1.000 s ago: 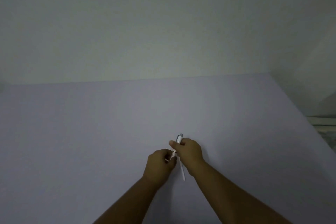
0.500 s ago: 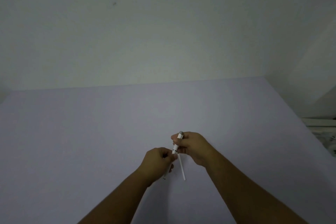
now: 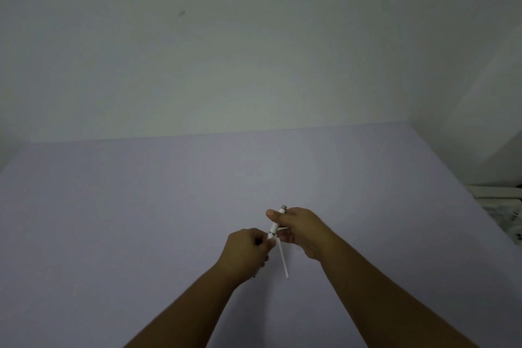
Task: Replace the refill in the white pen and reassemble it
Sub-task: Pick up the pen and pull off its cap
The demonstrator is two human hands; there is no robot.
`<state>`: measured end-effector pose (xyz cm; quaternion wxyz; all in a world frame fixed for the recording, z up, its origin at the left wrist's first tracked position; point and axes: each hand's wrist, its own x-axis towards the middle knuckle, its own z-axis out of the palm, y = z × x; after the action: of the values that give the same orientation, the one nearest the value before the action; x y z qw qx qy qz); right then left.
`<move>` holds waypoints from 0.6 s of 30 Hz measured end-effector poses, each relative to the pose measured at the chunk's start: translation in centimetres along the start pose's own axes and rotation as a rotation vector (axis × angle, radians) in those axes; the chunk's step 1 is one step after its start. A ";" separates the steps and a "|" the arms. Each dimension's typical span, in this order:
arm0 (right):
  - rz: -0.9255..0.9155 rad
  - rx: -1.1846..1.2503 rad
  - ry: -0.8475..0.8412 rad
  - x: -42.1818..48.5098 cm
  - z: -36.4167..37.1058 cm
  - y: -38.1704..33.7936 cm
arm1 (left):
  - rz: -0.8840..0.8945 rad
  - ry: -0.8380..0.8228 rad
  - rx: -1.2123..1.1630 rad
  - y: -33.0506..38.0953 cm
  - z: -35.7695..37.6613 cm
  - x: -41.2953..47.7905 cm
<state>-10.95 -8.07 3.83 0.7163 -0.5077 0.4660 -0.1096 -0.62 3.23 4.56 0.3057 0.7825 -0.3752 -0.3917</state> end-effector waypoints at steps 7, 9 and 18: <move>0.030 0.159 0.130 0.3 0.1 -0.9 | -0.069 -0.004 -0.058 -0.6 0.5 -0.2; 0.031 0.264 0.246 0.8 -1.1 -1.7 | -0.102 -0.015 -0.069 -1.4 0.7 -0.6; 0.001 -0.695 0.277 3.7 -2.8 5.7 | -0.157 0.021 -0.158 -2.3 0.8 -0.7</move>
<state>-12.98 -9.50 -3.10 0.4314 -0.7007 0.5682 -0.0124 -0.75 4.89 2.65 0.3389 0.7870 -0.2776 -0.4344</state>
